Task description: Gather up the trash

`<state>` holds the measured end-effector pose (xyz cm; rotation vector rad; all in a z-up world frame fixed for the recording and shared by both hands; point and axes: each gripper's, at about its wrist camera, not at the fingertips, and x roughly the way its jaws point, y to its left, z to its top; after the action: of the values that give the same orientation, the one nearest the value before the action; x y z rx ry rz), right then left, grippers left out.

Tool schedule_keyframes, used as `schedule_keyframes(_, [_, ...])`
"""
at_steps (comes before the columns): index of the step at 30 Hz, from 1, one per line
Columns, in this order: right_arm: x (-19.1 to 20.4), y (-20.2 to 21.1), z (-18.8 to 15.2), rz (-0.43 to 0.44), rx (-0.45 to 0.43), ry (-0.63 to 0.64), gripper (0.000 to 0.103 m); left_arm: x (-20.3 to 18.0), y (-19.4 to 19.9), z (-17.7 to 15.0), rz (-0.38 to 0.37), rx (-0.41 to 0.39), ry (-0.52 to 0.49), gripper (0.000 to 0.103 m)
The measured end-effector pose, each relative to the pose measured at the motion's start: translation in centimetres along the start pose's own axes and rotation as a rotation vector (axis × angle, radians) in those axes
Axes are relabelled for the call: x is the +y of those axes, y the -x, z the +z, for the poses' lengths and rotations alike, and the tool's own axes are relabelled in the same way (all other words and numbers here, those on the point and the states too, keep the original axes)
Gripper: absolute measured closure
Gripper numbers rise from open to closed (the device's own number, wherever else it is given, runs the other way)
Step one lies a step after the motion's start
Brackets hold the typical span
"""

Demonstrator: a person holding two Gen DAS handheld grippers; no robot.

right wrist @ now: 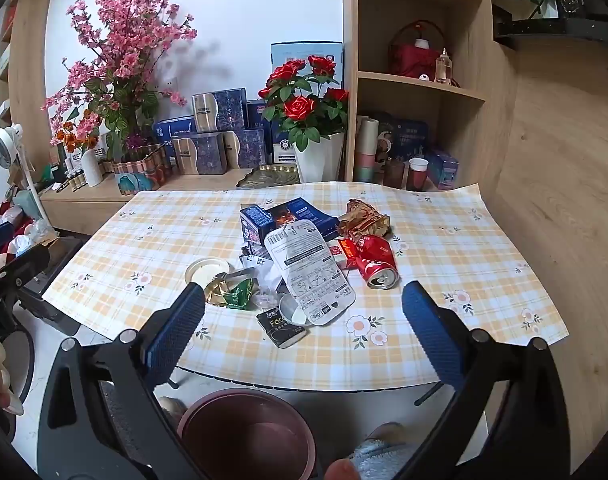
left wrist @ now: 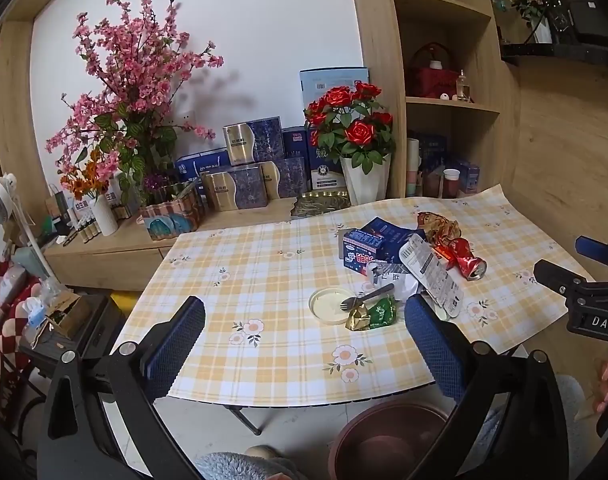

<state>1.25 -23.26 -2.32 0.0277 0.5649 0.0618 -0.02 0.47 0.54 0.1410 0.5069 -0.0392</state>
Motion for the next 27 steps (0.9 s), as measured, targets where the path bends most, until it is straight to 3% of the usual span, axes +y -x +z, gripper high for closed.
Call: schedule_keyframes(27, [0.08, 0.19, 0.03, 0.001, -0.002, 0.001, 0.006, 0.01, 0.61, 0.10, 0.001, -0.012, 0.010, 0.005])
